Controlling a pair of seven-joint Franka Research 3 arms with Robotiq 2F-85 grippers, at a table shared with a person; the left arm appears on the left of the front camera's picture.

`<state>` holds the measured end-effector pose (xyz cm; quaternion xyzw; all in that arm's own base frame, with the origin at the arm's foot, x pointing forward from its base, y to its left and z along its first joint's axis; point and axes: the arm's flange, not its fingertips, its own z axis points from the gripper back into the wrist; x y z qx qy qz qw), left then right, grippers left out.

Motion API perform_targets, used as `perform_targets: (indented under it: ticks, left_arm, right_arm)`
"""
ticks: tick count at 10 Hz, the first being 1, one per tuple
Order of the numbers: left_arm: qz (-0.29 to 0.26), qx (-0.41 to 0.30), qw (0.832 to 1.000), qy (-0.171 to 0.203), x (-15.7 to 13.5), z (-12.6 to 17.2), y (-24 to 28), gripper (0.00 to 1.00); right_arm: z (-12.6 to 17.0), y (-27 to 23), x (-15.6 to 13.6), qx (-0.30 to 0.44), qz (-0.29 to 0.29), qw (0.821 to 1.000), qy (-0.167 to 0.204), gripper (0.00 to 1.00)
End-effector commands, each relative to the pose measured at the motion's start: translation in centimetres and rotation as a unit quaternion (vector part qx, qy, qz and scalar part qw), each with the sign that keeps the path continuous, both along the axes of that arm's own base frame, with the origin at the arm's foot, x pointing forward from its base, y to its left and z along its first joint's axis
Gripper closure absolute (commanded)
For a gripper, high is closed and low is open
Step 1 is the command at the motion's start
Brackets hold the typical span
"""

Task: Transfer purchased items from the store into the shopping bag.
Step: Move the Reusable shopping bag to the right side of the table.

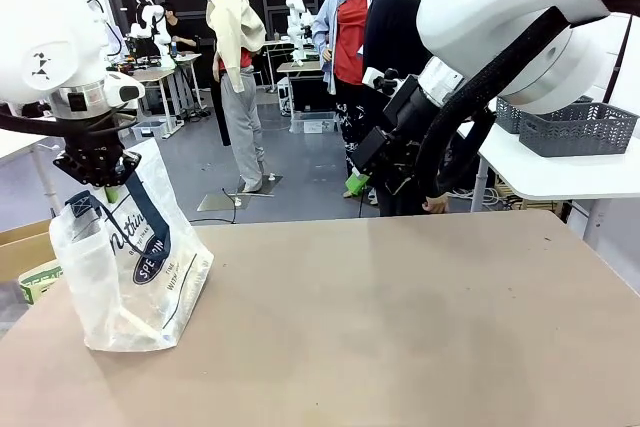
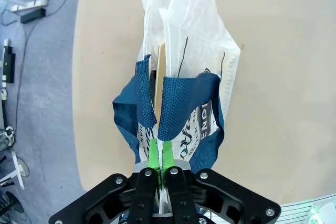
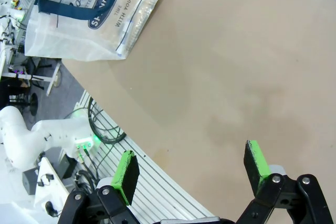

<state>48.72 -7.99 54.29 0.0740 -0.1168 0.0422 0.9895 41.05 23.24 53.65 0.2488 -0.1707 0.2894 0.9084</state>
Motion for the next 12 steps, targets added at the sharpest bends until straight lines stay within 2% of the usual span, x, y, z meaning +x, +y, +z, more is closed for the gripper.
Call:
perform_targets:
  ticks: [1, 9, 12]
  left_arm:
    - [0.002, 0.000, 1.000, -0.001, -0.11, 0.08, 0.25, 1.00]
    - [0.000, 0.000, 1.000, 0.000, 0.00, 0.01, 0.00, 1.00]
    - [0.005, 0.009, 1.000, -0.011, -0.25, 0.89, 0.32, 0.41]
  right_arm:
    - [-0.11, 0.03, -0.03, 0.001, -0.004, 1.000, 0.004, 0.00]
    - [-0.11, 0.03, -0.03, 0.001, -0.004, 1.000, 0.004, 0.00]
    - [-0.11, 0.03, -0.03, 0.001, -0.004, 1.000, 0.004, 0.00]
